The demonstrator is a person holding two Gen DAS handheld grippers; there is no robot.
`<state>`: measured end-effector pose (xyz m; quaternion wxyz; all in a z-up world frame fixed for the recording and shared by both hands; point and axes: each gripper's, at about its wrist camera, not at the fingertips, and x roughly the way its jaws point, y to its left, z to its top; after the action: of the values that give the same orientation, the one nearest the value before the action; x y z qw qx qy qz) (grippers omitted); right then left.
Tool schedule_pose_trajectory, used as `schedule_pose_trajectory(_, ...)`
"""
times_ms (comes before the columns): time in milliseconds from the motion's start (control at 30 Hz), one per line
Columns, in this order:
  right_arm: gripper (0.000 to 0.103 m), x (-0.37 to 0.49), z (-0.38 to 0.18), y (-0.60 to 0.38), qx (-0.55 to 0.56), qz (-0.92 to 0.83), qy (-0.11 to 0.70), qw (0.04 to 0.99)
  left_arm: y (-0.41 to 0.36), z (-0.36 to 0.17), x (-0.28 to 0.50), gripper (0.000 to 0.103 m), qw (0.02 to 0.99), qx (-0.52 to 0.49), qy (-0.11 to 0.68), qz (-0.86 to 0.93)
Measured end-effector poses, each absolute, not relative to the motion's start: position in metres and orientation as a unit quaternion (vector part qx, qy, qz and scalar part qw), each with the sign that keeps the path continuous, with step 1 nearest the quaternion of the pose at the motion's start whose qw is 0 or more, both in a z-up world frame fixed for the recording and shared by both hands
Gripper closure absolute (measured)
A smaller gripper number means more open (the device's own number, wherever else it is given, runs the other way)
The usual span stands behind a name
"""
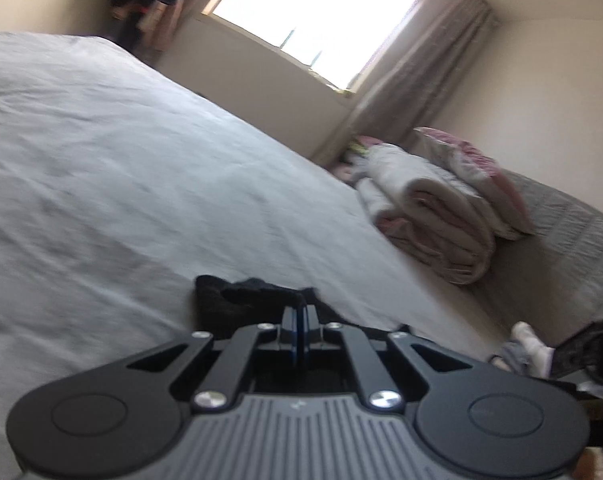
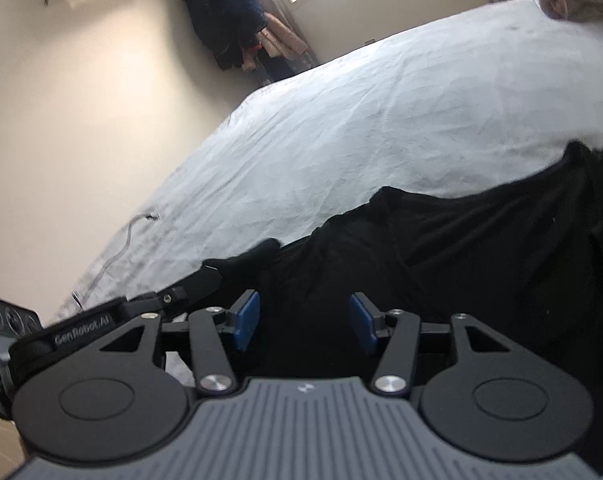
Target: Fold clothes
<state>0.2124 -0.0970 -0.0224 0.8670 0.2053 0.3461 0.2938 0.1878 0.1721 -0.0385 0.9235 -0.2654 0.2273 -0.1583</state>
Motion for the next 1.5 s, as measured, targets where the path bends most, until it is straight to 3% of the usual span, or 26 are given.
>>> schedule_pose_trajectory(367,0.048,0.23,-0.052,-0.143,0.424,0.319,0.366,0.764,0.125,-0.052,0.2,0.101,0.907,-0.265,0.241,-0.222)
schedule_pose_trajectory(600,0.048,0.232,-0.059,-0.149,0.439,0.294,0.376,0.761,0.105,-0.064,0.205,0.098,0.883,-0.203,0.32,-0.277)
schedule_pose_trajectory(667,0.048,0.233,-0.062,-0.149,0.435,0.286,0.383,0.763,0.104,-0.06,0.202,0.089,0.881,-0.18,0.332,-0.285)
schedule_pose_trajectory(733,0.048,0.234,-0.063,-0.148,0.431,0.285,0.388,0.763,0.107,-0.053,0.195,0.065,0.884,-0.154,0.331,-0.293)
schedule_pose_trajectory(900,0.048,0.232,-0.053,-0.138,0.369,0.293,0.4,0.786,0.122,-0.028,0.165,0.044,0.907,-0.065,0.282,-0.306)
schedule_pose_trajectory(1067,0.053,0.219,-0.037,-0.113,0.211,0.3,0.386,0.847,0.116,-0.041,0.164,0.048,0.907,0.002,0.283,-0.311)
schedule_pose_trajectory(1133,0.062,0.215,-0.035,-0.106,0.174,0.291,0.375,0.863,0.107,-0.05,0.169,0.055,0.905,0.014,0.294,-0.306)
schedule_pose_trajectory(1167,0.073,0.214,-0.036,-0.103,0.16,0.282,0.37,0.871,0.102,-0.054,0.171,0.058,0.903,0.021,0.302,-0.304)
schedule_pose_trajectory(1200,0.083,0.214,-0.037,-0.103,0.156,0.273,0.365,0.876,0.097,-0.057,0.172,0.062,0.904,0.036,0.305,-0.298)
schedule_pose_trajectory(1267,0.087,0.212,-0.042,-0.111,0.159,0.262,0.354,0.883,0.09,-0.054,0.168,0.066,0.907,0.055,0.294,-0.296)
schedule_pose_trajectory(1333,0.094,0.218,-0.047,-0.117,0.184,0.267,0.342,0.882,0.088,-0.052,0.167,0.092,0.907,0.055,0.283,-0.306)
schedule_pose_trajectory(1500,0.094,0.222,-0.04,-0.13,0.217,0.257,0.323,0.885,0.081,-0.045,0.162,0.095,0.911,0.045,0.251,-0.325)
